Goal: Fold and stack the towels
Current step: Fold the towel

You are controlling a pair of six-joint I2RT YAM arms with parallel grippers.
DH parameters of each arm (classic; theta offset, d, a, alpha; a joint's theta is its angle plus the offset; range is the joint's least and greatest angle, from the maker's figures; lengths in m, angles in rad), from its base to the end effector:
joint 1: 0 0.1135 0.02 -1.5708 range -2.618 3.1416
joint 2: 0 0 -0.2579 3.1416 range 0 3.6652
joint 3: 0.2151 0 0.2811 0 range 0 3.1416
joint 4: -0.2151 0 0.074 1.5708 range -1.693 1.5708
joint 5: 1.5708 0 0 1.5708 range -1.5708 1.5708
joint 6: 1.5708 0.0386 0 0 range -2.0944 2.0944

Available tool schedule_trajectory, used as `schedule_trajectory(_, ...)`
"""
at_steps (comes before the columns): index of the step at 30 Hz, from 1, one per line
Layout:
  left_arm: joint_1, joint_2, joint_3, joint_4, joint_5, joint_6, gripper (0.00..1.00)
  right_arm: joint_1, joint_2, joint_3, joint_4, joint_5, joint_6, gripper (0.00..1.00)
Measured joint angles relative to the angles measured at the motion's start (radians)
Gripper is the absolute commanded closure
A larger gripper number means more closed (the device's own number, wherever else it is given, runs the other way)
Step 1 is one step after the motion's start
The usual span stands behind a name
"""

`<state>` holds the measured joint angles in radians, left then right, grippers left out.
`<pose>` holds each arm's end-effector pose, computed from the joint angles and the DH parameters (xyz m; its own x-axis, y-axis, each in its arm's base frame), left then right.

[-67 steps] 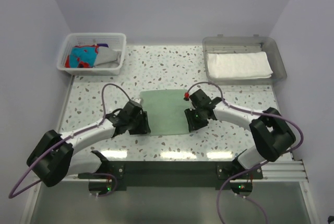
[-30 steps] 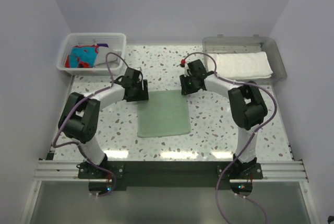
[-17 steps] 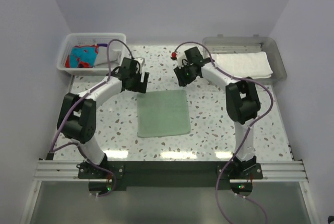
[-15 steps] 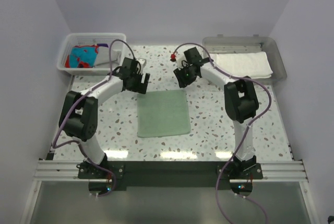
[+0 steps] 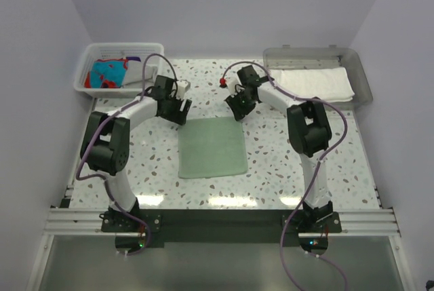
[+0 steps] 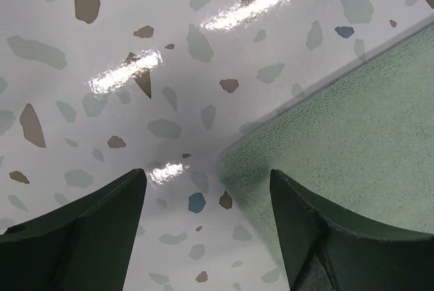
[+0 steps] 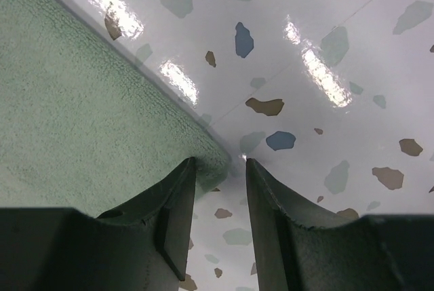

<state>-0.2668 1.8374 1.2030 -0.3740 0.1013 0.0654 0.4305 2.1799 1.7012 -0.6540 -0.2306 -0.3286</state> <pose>0.3893 -0.1104 0.1528 -0.7938 0.2844 -0.5377 0.3670 0.9289 -0.0505 0.4382 0.2110 0.1507 -0.6194 -0.6301 -0.4683 -0.7335 0.6771 0.0590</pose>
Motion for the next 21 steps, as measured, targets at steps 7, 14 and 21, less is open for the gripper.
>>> schedule_trajectory(7, 0.008, 0.025, 0.031, -0.002, 0.031, 0.026, 0.24, 0.000, 0.032, 0.022, 0.005, -0.008, -0.010, 0.60)
schedule_trajectory(14, 0.008, 0.063, 0.060, -0.010, 0.047, 0.050, 0.30, -0.005, 0.039, 0.029, 0.008, -0.024, -0.022, 0.76)
schedule_trajectory(21, 0.008, 0.095, 0.078, -0.026, 0.070, 0.069, 0.36, -0.005, 0.041, 0.031, 0.005, -0.030, -0.047, 0.96)
